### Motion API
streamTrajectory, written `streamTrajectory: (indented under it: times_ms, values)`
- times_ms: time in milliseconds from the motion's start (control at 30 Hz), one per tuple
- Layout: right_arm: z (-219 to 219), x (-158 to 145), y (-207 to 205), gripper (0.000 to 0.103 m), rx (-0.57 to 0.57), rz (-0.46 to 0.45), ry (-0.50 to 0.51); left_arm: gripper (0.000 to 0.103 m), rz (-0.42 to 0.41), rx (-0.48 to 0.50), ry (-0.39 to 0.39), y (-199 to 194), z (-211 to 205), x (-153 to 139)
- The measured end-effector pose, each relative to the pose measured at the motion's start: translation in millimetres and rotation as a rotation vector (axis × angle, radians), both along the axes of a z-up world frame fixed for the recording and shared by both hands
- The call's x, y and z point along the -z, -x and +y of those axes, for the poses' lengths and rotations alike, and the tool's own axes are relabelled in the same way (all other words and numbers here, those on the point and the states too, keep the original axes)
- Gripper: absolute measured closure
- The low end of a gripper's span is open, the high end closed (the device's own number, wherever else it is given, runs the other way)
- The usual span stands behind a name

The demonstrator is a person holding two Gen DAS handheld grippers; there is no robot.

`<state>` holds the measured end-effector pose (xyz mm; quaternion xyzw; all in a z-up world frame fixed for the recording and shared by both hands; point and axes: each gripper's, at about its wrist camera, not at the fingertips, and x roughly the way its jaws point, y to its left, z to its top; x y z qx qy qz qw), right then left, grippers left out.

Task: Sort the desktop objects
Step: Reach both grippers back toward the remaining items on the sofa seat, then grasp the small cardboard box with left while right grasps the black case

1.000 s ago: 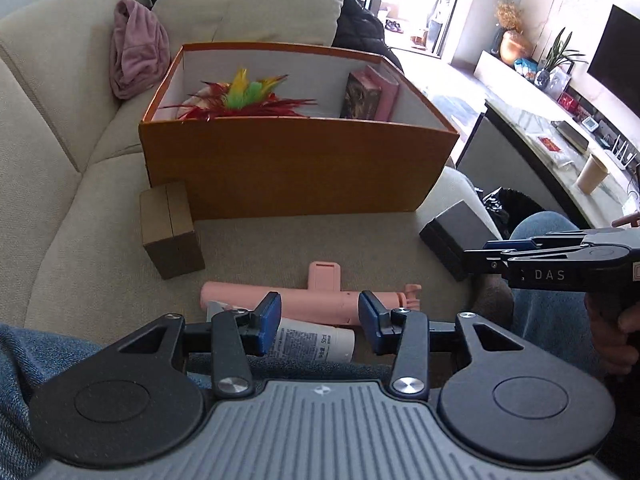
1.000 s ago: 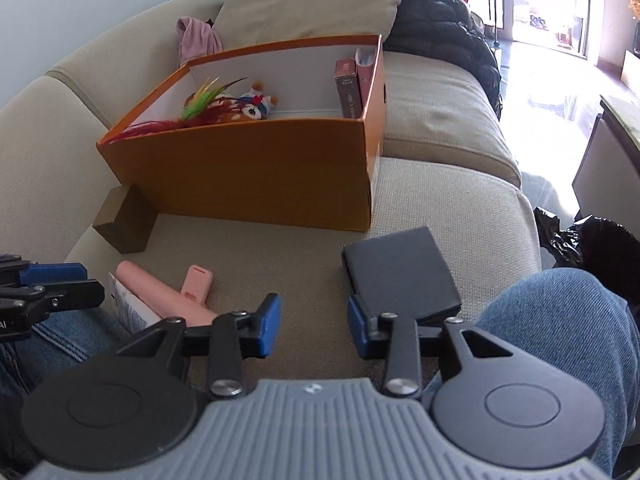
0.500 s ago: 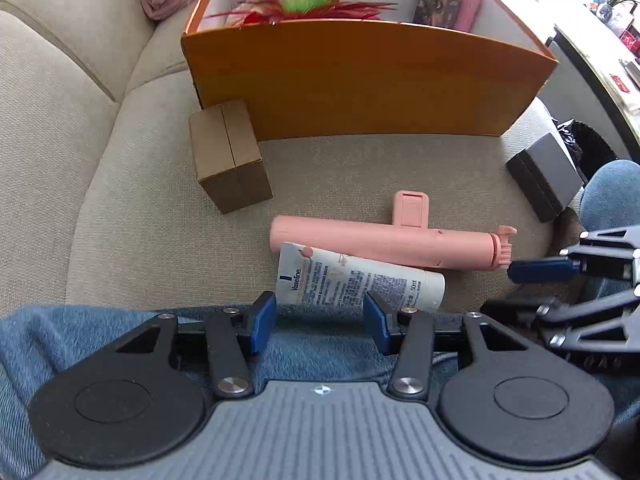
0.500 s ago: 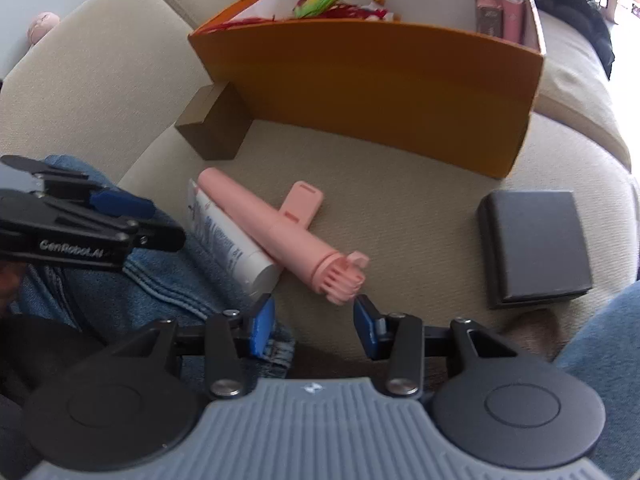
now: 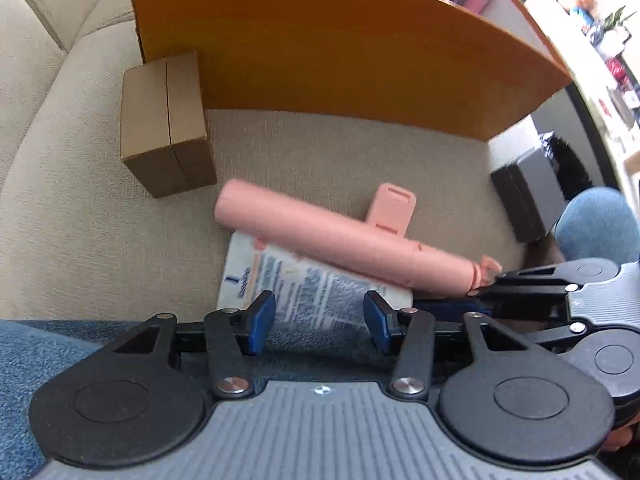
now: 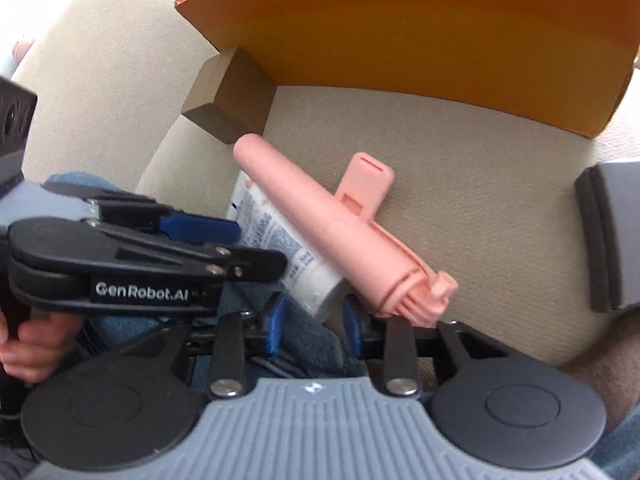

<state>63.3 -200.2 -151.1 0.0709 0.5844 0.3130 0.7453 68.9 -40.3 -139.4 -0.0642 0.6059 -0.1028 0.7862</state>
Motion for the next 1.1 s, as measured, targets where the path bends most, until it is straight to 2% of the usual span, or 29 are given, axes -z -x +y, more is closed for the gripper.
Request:
streamTrajectory:
  times_ms: [167,233,300,400,500,600,667,767,867,967,1100]
  values:
    - [2.3,-11.2,-9.4,0.077,0.017,-0.072,0.005,0.048,-0.061,-0.012,0.05,-10.9,4.5,-4.8]
    - [3.5,-16.5,-14.0,0.08,0.03,-0.108,0.018,0.049,-0.084,-0.027,0.072,-17.8,9.0,-7.0]
    - [4.1,-19.0,-19.9,0.087,0.034,-0.119,0.021,0.05,-0.089,-0.04,0.083,-24.3,9.3,-9.1]
    - [3.6,-23.2,-21.9,0.089,0.027,-0.125,0.035,0.05,-0.102,-0.029,0.066,-22.5,10.6,-18.0]
    - [-5.7,-35.4,-15.1,0.086,0.007,-0.144,0.025,0.05,-0.137,-0.022,0.054,-11.8,14.5,-31.9]
    - [-27.2,-55.3,-9.9,0.085,-0.001,-0.194,0.01,0.049,-0.21,-0.039,0.004,-2.9,21.1,-52.2]
    - [-40.1,-66.3,-5.2,0.085,0.02,-0.245,0.039,0.046,-0.263,-0.07,-0.03,-0.7,26.9,-65.2]
    - [-60.2,-72.0,-7.1,0.068,0.087,-0.317,0.141,0.04,-0.317,-0.141,-0.115,-3.9,36.5,-76.2]
    - [-75.8,-63.7,-10.9,0.06,0.149,-0.347,0.286,0.038,-0.294,-0.198,-0.175,-16.2,42.8,-71.8]
    - [-76.9,-50.5,-9.3,0.051,0.149,-0.344,0.366,0.037,-0.264,-0.218,-0.226,-25.9,44.1,-63.8]
    - [-61.6,-33.9,-4.7,0.042,0.098,-0.385,0.489,0.035,-0.247,-0.23,-0.212,-32.1,50.0,-56.4]
